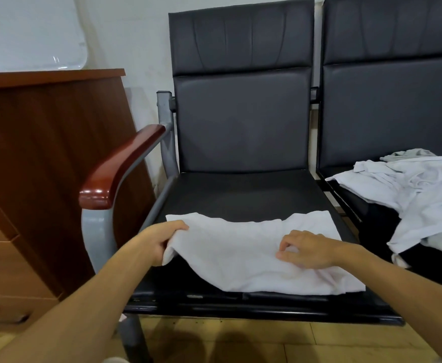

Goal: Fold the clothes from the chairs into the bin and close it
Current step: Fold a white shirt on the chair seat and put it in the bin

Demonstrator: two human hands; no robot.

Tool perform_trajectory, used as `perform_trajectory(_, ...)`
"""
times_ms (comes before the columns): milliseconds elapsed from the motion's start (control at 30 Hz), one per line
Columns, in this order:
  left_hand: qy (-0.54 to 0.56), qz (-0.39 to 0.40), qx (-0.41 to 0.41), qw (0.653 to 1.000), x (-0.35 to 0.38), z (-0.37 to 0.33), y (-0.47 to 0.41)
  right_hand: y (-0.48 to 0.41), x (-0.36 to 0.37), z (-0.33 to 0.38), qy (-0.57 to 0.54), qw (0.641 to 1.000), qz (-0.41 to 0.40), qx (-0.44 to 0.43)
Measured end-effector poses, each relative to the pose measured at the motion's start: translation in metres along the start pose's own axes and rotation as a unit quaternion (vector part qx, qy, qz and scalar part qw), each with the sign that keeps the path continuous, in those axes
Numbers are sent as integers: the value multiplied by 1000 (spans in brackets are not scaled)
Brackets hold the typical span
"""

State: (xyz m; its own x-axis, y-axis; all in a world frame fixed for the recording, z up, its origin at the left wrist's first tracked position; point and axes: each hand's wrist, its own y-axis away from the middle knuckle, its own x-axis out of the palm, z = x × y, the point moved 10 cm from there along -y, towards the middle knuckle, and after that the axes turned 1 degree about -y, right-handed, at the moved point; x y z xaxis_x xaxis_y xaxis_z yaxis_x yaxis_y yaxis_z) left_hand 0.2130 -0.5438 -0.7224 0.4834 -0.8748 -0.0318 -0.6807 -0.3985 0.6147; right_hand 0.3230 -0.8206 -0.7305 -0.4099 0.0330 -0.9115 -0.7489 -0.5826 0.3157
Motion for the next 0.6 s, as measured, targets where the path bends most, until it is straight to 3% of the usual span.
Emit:
perform_trajectory(167,139,53,28,988,34,-10,11,-8,-4,-1,11,1000,-26,-6)
perform_trajectory(300,221,47,65,972,54,-23,3,-9,-12,-10,44,997,-63,-1)
perform_trajectory(467,196,74,127,970,114,-39,16,7,-45,-48,44,982,-168,78)
perform_trajectory(600,101,81,180,975,171,-44,29,33,-66,-80,43,959,-253,119)
